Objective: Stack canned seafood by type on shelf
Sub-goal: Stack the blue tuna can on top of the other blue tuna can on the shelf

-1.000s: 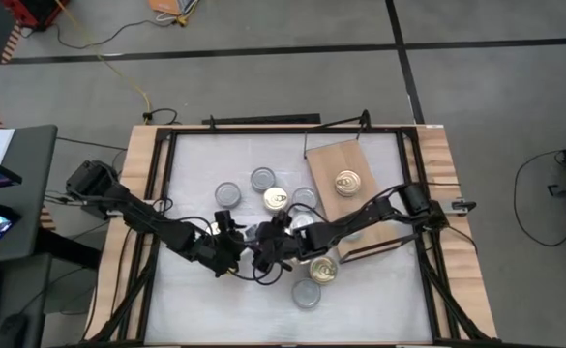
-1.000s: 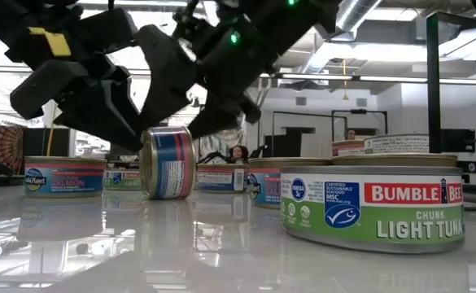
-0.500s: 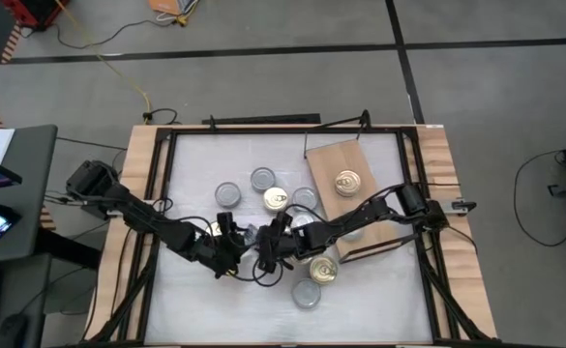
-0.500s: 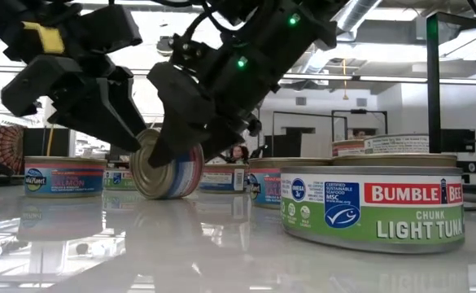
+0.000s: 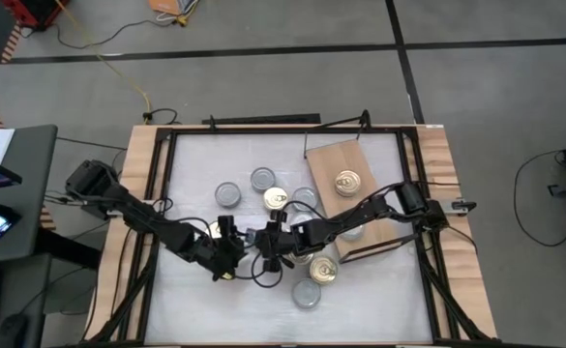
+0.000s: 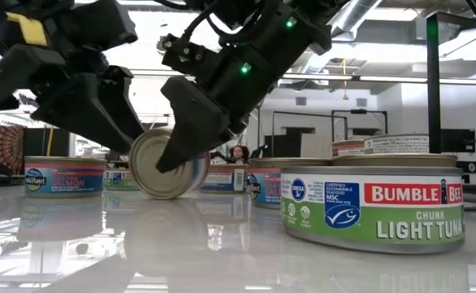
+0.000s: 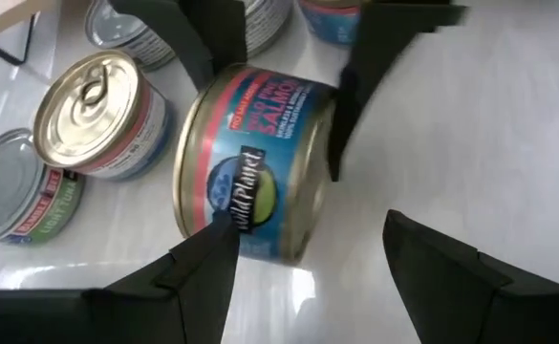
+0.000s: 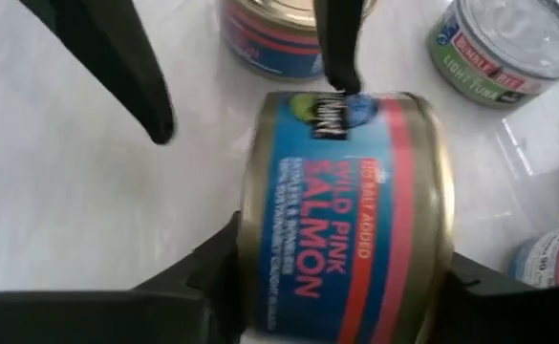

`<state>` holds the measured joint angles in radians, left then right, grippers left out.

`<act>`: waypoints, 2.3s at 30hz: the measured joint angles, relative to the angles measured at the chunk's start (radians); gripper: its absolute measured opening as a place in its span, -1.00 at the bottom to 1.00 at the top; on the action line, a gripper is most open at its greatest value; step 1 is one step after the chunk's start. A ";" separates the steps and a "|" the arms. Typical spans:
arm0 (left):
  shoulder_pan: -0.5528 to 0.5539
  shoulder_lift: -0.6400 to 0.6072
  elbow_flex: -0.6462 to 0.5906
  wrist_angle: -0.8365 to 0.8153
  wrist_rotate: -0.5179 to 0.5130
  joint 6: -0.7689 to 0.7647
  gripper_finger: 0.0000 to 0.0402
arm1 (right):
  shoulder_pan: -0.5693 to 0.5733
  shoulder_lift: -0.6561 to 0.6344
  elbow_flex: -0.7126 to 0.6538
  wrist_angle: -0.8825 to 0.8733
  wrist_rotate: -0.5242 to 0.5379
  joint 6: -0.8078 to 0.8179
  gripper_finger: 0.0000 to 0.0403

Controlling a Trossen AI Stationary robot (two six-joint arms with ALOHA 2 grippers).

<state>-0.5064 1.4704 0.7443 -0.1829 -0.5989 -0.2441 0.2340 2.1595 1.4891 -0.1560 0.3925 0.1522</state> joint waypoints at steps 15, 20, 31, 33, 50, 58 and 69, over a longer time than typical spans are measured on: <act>-0.010 -0.145 0.001 -0.015 -0.062 0.040 0.24 | 0.015 -0.146 -0.001 -0.247 0.059 -0.124 0.05; -0.010 -0.189 0.001 -0.022 -0.070 0.042 0.24 | 0.021 -0.194 -0.001 -0.315 0.077 -0.128 0.03; -0.010 -0.244 0.001 -0.037 -0.072 0.049 0.24 | 0.020 -0.227 0.000 -0.448 0.139 -0.127 0.03; -0.010 -0.243 0.001 -0.038 -0.072 0.048 0.24 | 0.020 -0.230 0.000 -0.485 0.158 -0.127 0.03; -0.009 -0.242 -0.013 -0.037 -0.061 0.030 0.24 | 0.001 -0.387 -0.017 -1.186 0.526 0.142 0.07; -0.010 -0.242 -0.013 -0.036 -0.061 0.030 0.24 | -0.057 -0.475 -0.239 -1.167 0.518 0.181 0.05; -0.009 -0.242 -0.013 -0.024 -0.083 0.049 0.24 | -0.133 -0.553 -0.364 -1.086 0.495 0.120 0.05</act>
<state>-0.5156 1.2285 0.7315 -0.2065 -0.6819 -0.1951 0.1010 1.6062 1.1252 -1.2418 0.8879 0.2726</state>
